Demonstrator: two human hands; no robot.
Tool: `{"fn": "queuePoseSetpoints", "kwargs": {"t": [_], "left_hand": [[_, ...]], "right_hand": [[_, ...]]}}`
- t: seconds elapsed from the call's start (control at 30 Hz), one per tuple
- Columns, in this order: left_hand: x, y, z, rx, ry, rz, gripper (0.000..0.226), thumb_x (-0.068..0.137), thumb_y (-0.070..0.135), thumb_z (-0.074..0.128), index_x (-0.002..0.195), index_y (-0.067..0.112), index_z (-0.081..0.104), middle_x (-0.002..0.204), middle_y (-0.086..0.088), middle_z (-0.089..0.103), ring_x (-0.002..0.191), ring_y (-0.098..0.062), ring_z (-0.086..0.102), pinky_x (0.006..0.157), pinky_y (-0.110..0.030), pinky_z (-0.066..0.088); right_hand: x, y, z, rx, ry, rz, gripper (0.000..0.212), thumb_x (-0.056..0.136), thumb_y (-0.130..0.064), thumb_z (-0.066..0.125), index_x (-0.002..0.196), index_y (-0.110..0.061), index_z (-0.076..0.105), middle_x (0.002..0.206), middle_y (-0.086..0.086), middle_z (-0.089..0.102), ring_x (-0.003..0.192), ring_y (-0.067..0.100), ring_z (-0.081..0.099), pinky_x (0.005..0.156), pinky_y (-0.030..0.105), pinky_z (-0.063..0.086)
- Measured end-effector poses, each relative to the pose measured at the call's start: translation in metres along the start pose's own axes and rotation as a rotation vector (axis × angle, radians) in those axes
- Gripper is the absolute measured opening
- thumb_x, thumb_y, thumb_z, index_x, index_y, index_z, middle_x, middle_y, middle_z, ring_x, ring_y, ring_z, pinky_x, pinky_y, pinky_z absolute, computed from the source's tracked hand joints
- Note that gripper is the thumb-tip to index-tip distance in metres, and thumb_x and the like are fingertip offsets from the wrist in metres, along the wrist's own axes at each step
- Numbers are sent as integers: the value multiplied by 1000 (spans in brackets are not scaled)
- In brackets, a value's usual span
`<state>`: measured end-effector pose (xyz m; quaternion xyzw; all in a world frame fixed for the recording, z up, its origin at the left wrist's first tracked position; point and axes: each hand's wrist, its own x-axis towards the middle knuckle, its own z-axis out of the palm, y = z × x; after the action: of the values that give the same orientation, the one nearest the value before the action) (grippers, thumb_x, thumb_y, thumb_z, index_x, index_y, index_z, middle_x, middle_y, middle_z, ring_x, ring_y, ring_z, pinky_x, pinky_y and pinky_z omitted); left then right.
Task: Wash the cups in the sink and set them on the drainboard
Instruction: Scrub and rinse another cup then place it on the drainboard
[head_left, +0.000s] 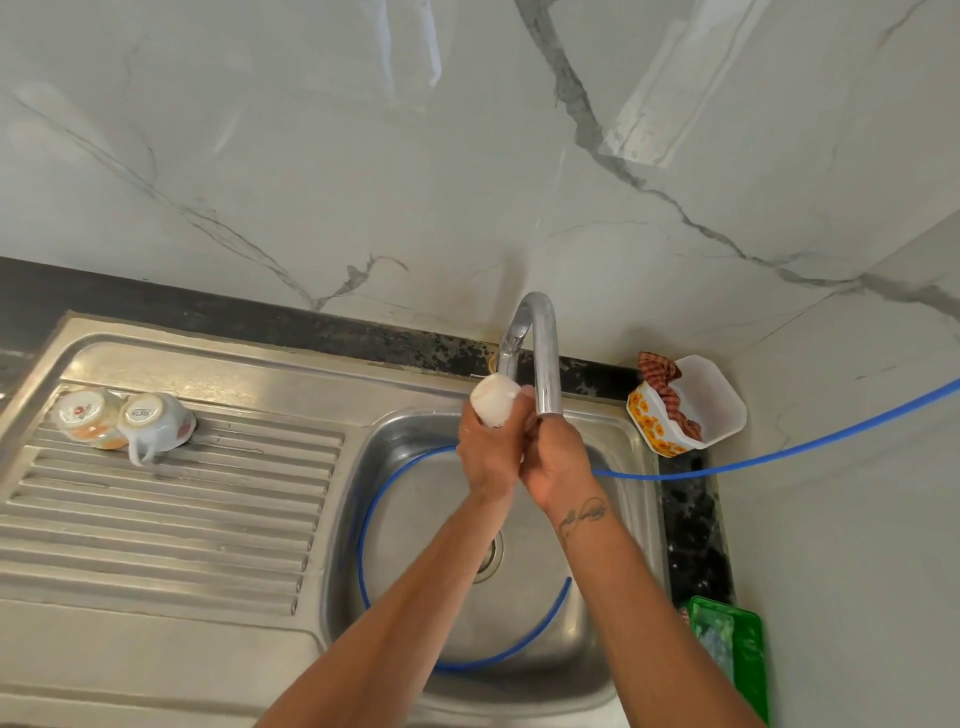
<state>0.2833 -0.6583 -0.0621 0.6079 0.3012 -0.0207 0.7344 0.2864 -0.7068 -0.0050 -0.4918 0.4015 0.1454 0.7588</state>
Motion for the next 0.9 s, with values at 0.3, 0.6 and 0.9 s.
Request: {"fn": "queuePoseSetpoints", "kwargs": {"t": [0.3,0.6,0.9], "left_hand": [[14,31,3,-299,-66,-150,66,70,58,91,120,25,64,107,-6,75,90,-18,72,81,-37,64],[16,35,-5,-423,-225,-582,47,81,23,87,118,-2,70,92,-17,74,75,-28,74,95,-47,62],[21,34,-9,-306,-297,-646,42,81,29,81,114,3,74,90,-17,74,75,-30,71,89,-46,63]], "right_hand": [[-16,-2,-11,-423,-74,-426,18,109,-20,53,104,-32,66,101,-4,73,95,11,70,90,37,60],[-32,13,-10,-537,-120,-439,10,94,-12,50,96,-13,60,88,4,62,86,17,59,73,30,47],[-11,10,-58,-1743,-411,-802,76,102,-37,34,166,-27,-6,174,3,14,160,18,16,127,62,8]]}}
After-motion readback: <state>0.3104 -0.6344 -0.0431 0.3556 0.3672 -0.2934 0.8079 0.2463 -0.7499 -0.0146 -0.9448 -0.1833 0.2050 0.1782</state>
